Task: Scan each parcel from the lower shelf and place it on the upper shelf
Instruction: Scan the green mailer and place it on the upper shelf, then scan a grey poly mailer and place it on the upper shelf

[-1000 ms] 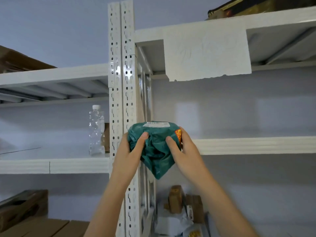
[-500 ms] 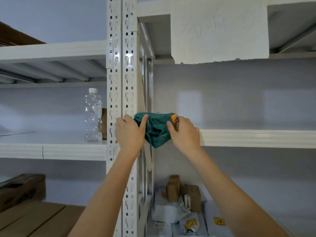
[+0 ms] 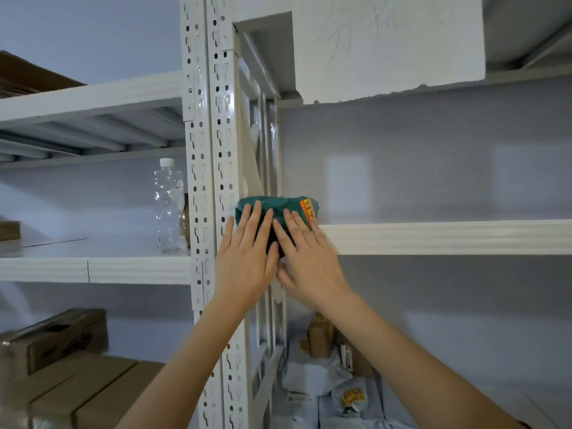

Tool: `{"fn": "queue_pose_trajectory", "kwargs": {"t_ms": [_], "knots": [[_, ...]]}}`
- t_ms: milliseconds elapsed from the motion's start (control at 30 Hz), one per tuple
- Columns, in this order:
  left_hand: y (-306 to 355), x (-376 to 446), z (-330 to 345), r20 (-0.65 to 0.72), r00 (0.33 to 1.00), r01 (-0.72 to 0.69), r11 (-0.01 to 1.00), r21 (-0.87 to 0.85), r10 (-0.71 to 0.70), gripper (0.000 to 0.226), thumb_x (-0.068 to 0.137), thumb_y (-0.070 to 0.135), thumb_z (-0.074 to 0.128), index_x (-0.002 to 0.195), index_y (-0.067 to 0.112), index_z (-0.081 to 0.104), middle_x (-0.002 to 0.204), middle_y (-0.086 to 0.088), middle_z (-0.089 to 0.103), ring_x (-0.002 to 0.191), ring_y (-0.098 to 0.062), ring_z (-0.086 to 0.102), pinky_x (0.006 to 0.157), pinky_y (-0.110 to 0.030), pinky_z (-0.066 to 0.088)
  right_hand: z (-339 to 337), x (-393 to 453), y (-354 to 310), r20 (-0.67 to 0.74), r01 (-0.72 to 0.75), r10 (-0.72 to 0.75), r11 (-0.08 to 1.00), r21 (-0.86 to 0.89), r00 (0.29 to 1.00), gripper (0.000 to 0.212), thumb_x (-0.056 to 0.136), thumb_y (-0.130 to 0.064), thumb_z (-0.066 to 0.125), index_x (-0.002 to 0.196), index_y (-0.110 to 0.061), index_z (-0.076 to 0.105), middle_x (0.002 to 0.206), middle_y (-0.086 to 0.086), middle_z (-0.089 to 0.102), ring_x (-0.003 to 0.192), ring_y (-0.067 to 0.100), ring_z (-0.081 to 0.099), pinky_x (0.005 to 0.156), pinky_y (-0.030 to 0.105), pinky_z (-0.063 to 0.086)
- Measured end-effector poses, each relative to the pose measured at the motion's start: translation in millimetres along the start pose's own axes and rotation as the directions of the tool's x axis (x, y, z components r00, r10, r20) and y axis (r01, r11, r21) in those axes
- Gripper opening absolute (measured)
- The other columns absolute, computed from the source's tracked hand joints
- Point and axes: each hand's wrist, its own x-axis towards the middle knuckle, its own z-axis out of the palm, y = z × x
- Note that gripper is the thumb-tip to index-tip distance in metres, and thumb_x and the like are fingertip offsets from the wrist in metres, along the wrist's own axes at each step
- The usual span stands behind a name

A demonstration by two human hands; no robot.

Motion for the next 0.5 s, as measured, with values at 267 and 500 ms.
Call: {"fn": "queue_pose_trajectory", "kwargs": {"t_ms": [267, 500], "knots": [[43, -61, -8, -0.305, 0.952, -0.028, 0.978, -0.207, -0.037, 0.043, 0.09, 0.021, 0.04, 0.127, 0.003, 0.053, 0.133, -0.016, 0.056, 0.13, -0.026, 0.043, 0.105, -0.04, 0.033, -7, -64, 13, -0.235, 0.127, -0.052, 0.939, 0.318, 0.971, 0.05, 0.074, -0.017, 0.05, 0.123, -0.007, 0.054, 0.127, 0.012, 0.06, 0.122, 0.024, 0.05, 0.109, 0.034, 0.033], [94, -267, 72, 0.434, 0.899, 0.046, 0.971, -0.233, 0.062, 0.039, 0.064, 0.02, 0.066, 0.101, 0.021, 0.053, 0.108, -0.011, 0.061, 0.088, -0.031, 0.067, 0.069, -0.035, 0.056, 70, -271, 49, 0.565, -0.369, 0.156, 0.885, 0.285, 0.81, 0.032, 0.086, -0.021, 0.044, 0.117, -0.018, 0.052, 0.117, 0.001, 0.05, 0.109, 0.022, 0.052, 0.087, 0.027, 0.034]]}}
